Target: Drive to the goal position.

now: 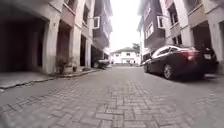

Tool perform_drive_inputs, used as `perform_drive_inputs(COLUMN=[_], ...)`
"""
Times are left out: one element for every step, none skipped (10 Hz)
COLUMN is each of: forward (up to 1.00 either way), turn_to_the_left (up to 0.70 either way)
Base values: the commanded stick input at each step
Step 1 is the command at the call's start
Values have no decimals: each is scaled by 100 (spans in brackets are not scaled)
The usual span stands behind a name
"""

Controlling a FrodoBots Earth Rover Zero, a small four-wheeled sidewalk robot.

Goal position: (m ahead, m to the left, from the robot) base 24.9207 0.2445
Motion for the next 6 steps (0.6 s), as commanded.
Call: perform_drive_inputs(forward=[70, 70, 70, 70, 70, 70], turn_to_the_left=[0, 0, 0, 0, 0, 0])
